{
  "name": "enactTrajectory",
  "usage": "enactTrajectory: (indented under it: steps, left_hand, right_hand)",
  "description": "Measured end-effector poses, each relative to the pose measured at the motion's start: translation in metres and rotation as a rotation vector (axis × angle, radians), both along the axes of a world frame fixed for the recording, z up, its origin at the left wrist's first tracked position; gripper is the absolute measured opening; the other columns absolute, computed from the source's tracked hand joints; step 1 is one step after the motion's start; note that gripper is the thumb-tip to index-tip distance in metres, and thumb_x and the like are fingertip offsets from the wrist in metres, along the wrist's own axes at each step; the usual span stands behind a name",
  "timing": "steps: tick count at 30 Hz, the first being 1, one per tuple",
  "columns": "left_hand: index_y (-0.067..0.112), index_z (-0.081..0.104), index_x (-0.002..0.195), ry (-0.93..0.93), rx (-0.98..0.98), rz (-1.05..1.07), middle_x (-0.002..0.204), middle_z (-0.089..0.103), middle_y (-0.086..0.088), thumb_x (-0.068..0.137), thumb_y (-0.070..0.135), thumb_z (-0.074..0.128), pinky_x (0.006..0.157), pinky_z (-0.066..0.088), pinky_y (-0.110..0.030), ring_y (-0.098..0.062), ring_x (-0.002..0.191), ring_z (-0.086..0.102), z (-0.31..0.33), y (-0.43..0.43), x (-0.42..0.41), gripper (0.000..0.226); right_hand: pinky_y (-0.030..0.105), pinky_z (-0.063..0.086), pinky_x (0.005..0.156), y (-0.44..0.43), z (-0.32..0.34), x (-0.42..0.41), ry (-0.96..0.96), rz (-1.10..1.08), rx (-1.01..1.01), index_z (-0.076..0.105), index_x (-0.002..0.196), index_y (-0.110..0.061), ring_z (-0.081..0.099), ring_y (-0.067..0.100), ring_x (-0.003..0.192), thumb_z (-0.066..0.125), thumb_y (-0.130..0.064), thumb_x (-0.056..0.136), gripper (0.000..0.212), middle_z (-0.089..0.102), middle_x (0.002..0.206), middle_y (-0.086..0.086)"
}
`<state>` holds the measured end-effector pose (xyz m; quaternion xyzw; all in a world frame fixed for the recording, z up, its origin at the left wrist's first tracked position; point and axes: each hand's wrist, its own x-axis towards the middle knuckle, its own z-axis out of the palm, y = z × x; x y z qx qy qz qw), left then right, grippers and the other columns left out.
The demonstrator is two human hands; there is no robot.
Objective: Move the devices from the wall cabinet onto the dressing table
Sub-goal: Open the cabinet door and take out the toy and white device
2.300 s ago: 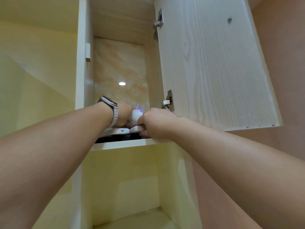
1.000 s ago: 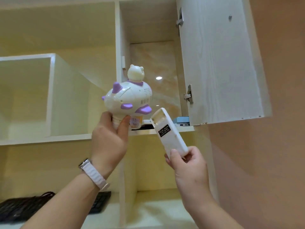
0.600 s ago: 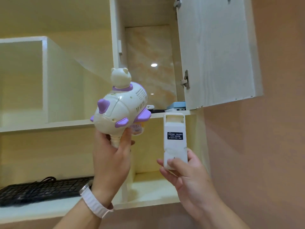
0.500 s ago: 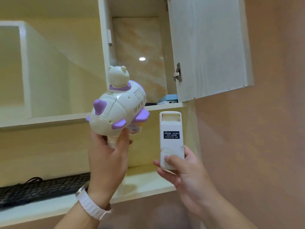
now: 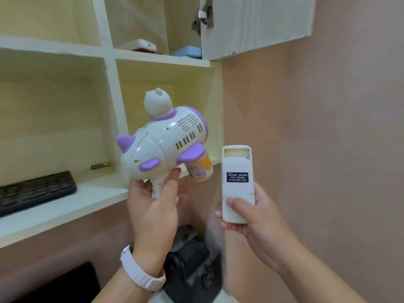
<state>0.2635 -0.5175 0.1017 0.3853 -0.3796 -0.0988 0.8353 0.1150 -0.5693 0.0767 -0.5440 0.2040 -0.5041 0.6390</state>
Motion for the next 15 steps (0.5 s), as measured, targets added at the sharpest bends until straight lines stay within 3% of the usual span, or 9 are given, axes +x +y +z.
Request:
enactTrajectory:
  steps: [4,7,15]
  left_hand:
    - [0.013,0.059,0.099,0.089,0.1,-0.229,0.081,0.071,0.002,0.08,0.018,0.068,0.059,0.05,-0.04,-0.021,0.056,0.066,-0.038,0.004,-0.015,0.021]
    - [0.018,0.058,0.092,0.18,0.179,-0.387,0.076,0.071,0.004,0.086,0.009,0.067,0.056,0.052,-0.034,-0.019,0.052,0.063,-0.062,0.009,-0.038,0.014]
    - [0.009,0.06,0.103,0.33,0.329,-0.717,0.083,0.069,-0.008,0.091,0.006,0.061,0.058,0.053,-0.034,-0.022,0.053,0.058,-0.107,0.044,-0.115,0.013]
  right_hand:
    - [0.029,0.055,0.055,0.031,-0.032,-0.028,0.089,-0.202,0.03,0.059,0.112,-0.016,0.071,0.025,0.07,0.064,-0.018,0.072,0.041,0.068,0.085,0.008]
    - [0.031,0.056,0.059,0.055,-0.045,-0.055,0.165,-0.33,0.049,0.059,0.113,-0.018,0.072,0.026,0.074,0.064,-0.02,0.074,0.04,0.068,0.087,0.008]
    - [0.03,0.055,0.061,0.127,-0.065,-0.136,0.281,-0.622,0.084,0.061,0.113,-0.02,0.073,0.027,0.077,0.063,-0.021,0.074,0.039,0.07,0.084,0.003]
